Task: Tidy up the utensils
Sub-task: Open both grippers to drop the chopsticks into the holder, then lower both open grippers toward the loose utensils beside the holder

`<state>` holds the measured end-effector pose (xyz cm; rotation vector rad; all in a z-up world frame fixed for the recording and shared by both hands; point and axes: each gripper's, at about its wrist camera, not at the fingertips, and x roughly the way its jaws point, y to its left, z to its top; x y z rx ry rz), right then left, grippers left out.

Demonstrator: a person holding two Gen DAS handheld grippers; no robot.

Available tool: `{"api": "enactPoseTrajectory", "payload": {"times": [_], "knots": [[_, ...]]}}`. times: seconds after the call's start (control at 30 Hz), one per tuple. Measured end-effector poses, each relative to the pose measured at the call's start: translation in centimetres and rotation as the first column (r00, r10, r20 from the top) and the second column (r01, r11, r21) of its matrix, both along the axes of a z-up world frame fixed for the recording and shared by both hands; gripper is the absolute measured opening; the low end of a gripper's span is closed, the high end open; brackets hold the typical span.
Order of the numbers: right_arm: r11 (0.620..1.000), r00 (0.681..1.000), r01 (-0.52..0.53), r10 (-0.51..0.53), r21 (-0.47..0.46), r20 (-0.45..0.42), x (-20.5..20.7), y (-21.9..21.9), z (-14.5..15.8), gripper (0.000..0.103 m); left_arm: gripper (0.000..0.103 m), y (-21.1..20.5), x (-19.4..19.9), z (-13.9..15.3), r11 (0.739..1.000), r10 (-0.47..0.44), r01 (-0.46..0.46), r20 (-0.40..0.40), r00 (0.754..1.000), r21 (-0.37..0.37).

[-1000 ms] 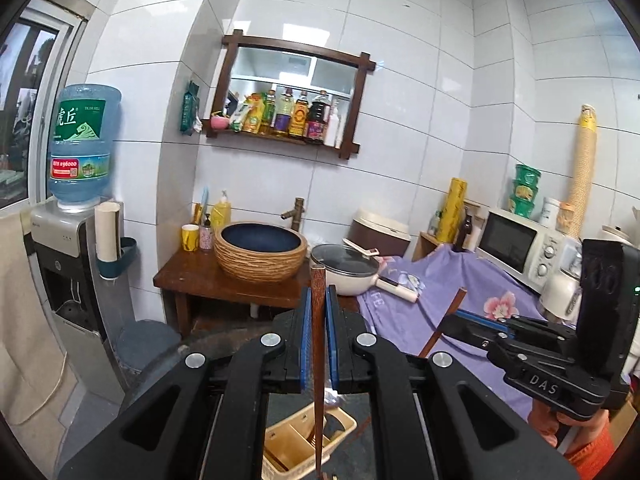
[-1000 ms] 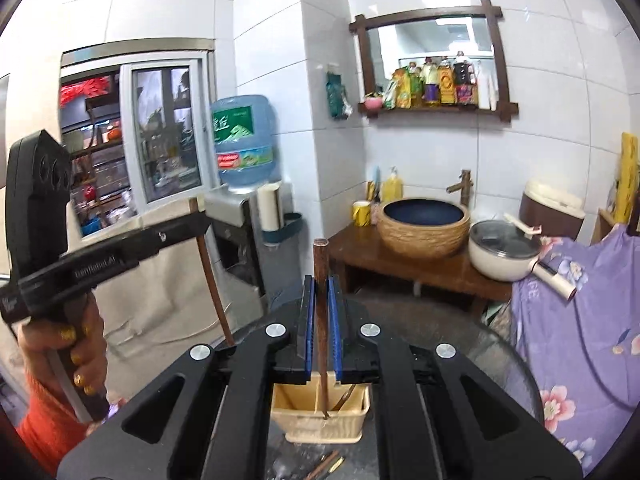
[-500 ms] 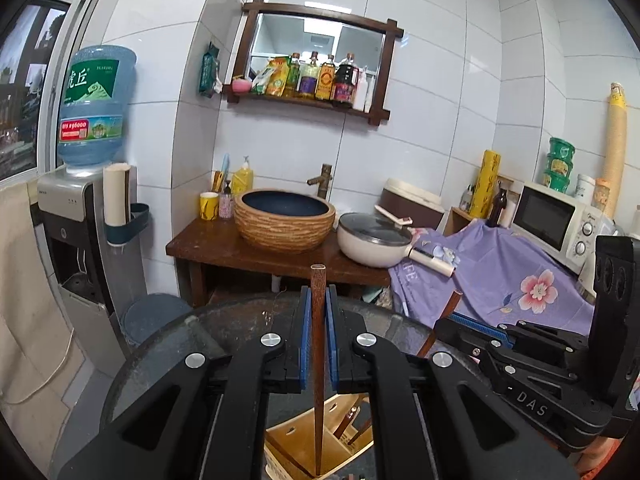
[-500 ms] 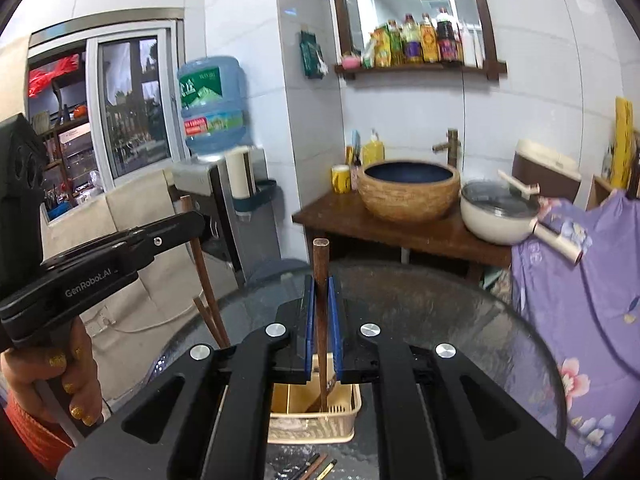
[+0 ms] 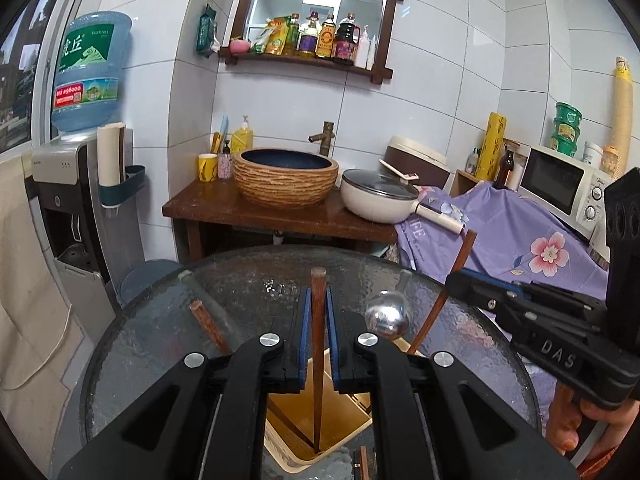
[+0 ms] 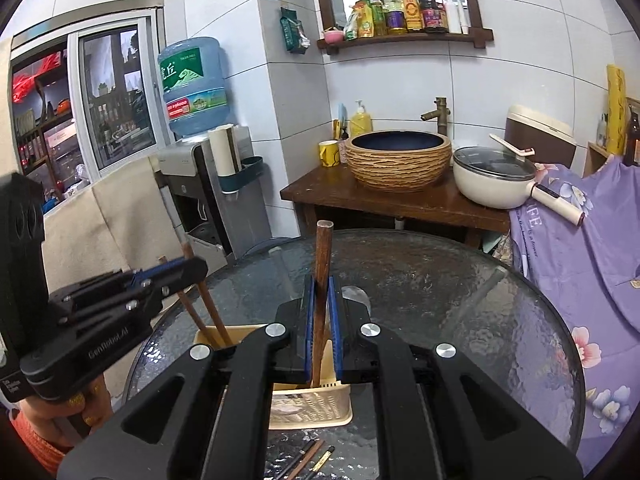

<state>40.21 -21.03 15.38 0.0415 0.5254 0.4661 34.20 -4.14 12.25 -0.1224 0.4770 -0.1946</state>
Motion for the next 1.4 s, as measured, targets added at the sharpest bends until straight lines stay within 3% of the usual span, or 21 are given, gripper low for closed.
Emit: {"api": "enactPoseTrajectory", "payload": {"times": [0.07, 0.1, 0.13, 0.17, 0.23, 0.33, 0.47, 0.73, 0.87, 1.0, 1.4], "knots": [[1.000, 1.000, 0.011, -0.011, 0.000, -0.005, 0.1, -0.2, -0.2, 0.008, 0.037, 0.0, -0.3, -0.1, 1.000, -0.005, 0.005, 0.008, 1.000, 0.001], [1.000, 1.000, 0.010, -0.010, -0.009, -0.012, 0.2, -0.2, -0.4, 0.009, 0.055, 0.1, -0.7, 0.0, 1.000, -0.004, 0.004, 0.020, 1.000, -0.004], [1.000, 1.000, 0.010, -0.011, -0.015, -0.016, 0.2, -0.1, -0.5, 0.018, 0.064, 0.3, -1.1, 0.1, 1.000, 0.001, -0.001, 0.036, 0.999, -0.012], [1.000, 1.000, 0.017, -0.017, -0.019, -0.016, 0.2, -0.1, -0.7, 0.039, 0.066, 0.3, -1.4, 0.1, 1.000, 0.006, -0.005, 0.045, 0.999, -0.016], [0.999, 0.999, 0.039, -0.039, 0.004, 0.003, -0.4, -0.7, -1.1, 0.056, 0.076, 0.5, -2.2, 0.2, 1.000, 0.009, -0.008, 0.052, 0.999, -0.008], [0.999, 0.999, 0.051, -0.051, 0.006, -0.006, -1.3, -1.1, -1.9, 0.056, 0.087, 0.6, -3.6, -0.2, 1.000, 0.007, -0.008, 0.038, 0.999, 0.030], [0.993, 0.995, 0.095, -0.096, -0.069, -0.010, -3.5, -1.1, -3.6, 0.056, 0.097, 1.2, -5.5, -1.6, 0.996, 0.026, -0.026, -0.002, 1.000, 0.089], [0.989, 0.966, 0.041, -0.076, -0.143, -0.249, -6.8, -0.2, -12.4, 0.053, 0.097, 4.9, -8.0, -8.1, 0.960, 0.166, -0.120, -0.169, 0.971, 0.253], [0.995, 0.945, -0.027, -0.005, -0.093, -0.328, -9.4, 1.3, -15.6, 0.050, 0.096, 7.0, -9.5, -10.6, 0.964, 0.166, -0.111, -0.223, 0.960, 0.242], [0.994, 0.936, -0.091, 0.063, -0.063, -0.346, -11.8, 3.1, -16.9, 0.046, 0.079, 8.6, -10.5, -12.2, 0.968, 0.166, -0.105, -0.270, 0.948, 0.228], [0.971, 0.893, -0.232, 0.189, -0.057, -0.408, -13.8, 5.9, -19.8, 0.027, 0.054, 10.1, -11.4, -16.0, 0.985, 0.110, -0.046, -0.397, 0.911, 0.166]]}}
